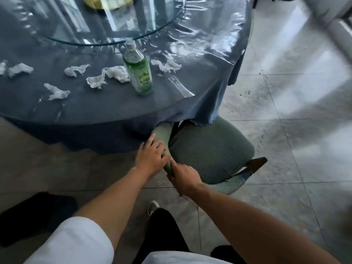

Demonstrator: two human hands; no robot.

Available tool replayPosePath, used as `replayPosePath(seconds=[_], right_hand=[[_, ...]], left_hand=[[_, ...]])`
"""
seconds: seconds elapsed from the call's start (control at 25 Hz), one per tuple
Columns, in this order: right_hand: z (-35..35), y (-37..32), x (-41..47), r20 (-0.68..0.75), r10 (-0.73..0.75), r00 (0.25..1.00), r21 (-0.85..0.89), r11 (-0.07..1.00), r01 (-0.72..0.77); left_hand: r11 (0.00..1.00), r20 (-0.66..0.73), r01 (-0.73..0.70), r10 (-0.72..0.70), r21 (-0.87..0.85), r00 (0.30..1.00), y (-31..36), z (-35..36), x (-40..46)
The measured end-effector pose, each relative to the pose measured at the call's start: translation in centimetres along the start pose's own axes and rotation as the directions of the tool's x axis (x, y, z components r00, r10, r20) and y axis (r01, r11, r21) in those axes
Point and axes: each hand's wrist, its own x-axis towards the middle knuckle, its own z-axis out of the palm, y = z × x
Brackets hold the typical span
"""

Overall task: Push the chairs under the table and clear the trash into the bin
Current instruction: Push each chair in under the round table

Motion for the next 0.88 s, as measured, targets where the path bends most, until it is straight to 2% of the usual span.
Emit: replayPosePath(seconds=[0.16,0.28,0.4,0.56,0.76,0.84,0.88], right_hand=[[-0.2,4.8,-5.5,0.090,-0.176,0.980,-0.056,0.982,0.181],[-1.4,11.7,-11.9,0.214,-0.288,0.933,-0.122,0.940,0.318],[-3.2,19.1,-17.1,0.315,-0.368,0.875,-0.190,0.879,0.438],[-6.7,27.0,-21.4,0.382,-0.348,0.856,-0.272,0.843,0.464],[-9.7,33.9,-23.1,0.377,-0.328,0.866,-0.371,0.804,0.465],[-10.6,35.3,-23.5,0.360,-0.341,0.868,-0.316,0.831,0.457],[-11.1,35.7,-23.4,0.325,-0.358,0.875,-0.226,0.869,0.439]], left_hand=[[0.981,-0.122,0.188,-0.191,-0.037,0.974,5.8,3.8,-5.7],[0.939,-0.168,0.323,-0.339,-0.118,0.925,14.7,8.2,-11.3],[0.905,-0.164,0.418,-0.426,-0.082,0.890,23.9,11.5,-15.6],[0.882,-0.074,0.469,-0.471,-0.048,0.879,34.4,12.6,-17.4],[0.889,-0.005,0.455,-0.456,-0.044,0.890,41.9,13.3,-15.1],[0.875,-0.002,0.483,-0.483,-0.029,0.876,43.5,13.0,-13.5],[0.862,0.001,0.506,-0.506,-0.033,0.863,44.0,12.9,-12.5]])
